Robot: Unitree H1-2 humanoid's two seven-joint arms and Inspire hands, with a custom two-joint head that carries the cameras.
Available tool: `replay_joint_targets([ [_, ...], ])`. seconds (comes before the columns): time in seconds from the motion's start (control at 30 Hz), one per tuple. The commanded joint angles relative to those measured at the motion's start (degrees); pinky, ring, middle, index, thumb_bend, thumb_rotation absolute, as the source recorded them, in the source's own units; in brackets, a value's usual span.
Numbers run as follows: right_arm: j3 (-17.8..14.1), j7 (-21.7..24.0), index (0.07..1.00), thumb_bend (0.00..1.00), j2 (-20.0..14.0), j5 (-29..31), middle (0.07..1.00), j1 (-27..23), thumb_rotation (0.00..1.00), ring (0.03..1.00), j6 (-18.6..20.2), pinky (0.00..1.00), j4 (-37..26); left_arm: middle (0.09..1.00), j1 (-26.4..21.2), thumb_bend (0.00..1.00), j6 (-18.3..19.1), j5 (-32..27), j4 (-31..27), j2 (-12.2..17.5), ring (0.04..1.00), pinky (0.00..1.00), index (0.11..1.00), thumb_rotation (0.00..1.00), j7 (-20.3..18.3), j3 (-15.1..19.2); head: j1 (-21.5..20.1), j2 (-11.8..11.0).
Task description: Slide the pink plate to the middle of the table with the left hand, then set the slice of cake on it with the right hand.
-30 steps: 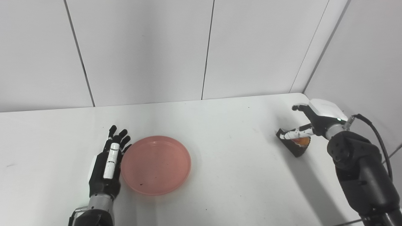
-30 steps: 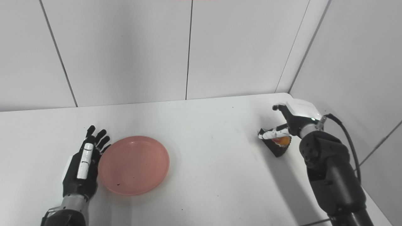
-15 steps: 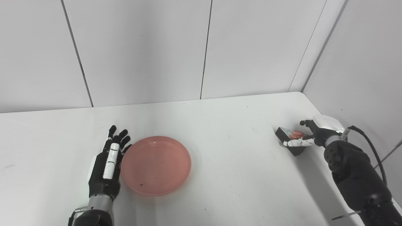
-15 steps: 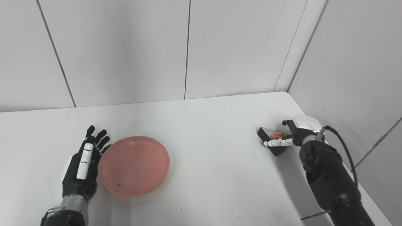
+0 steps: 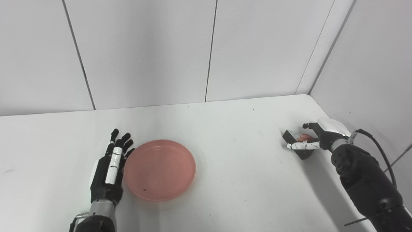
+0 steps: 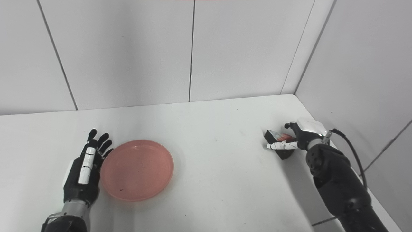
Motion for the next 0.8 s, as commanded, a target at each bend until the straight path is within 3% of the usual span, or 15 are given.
replay_joint_targets([
  [0.0,-0.3,-1.7,0.821,1.0,-2.6,-0.3,0.875,-1.1,0.65,0.837,0.6,0.67,-1.4,0.923,0.0,0.66,1.1,0.0,-0.3,0.2,0.922,0.87,1.0,0.76,0.0,-0.1,0.1,0.0],
  [0.3,-0.2,-1.8,0.805,1.0,-2.1,-0.7,0.865,-0.9,0.58,0.831,1.1,0.66,-2.0,0.923,0.0,0.65,0.9,0.1,-0.3,0.4,0.923,0.87,1.0,0.77,-0.3,-0.3,0.1,0.2],
  [0.53,-1.6,-2.2,0.778,1.0,-0.7,-2.4,0.835,-0.4,0.49,0.77,1.2,0.6,-2.4,0.924,0.2,0.66,1.6,-0.4,-0.9,0.4,0.923,0.87,1.0,0.76,-0.4,-0.2,0.1,0.5],
  [0.7,-1.9,-2.9,0.77,0.94,-0.2,-4.7,0.823,-0.4,0.32,0.698,1.2,0.55,-1.3,0.923,0.3,0.66,2.0,-0.1,-1.4,0.4,0.919,0.87,1.0,0.76,-0.3,-0.3,0.1,0.6],
  [0.77,-2.5,-4.2,0.76,0.89,0.1,-4.2,0.801,0.0,0.2,0.663,1.2,0.52,-1.4,0.921,0.2,0.67,2.1,0.0,-1.4,0.4,0.918,0.87,1.0,0.76,-0.2,-0.3,0.0,0.7],
])
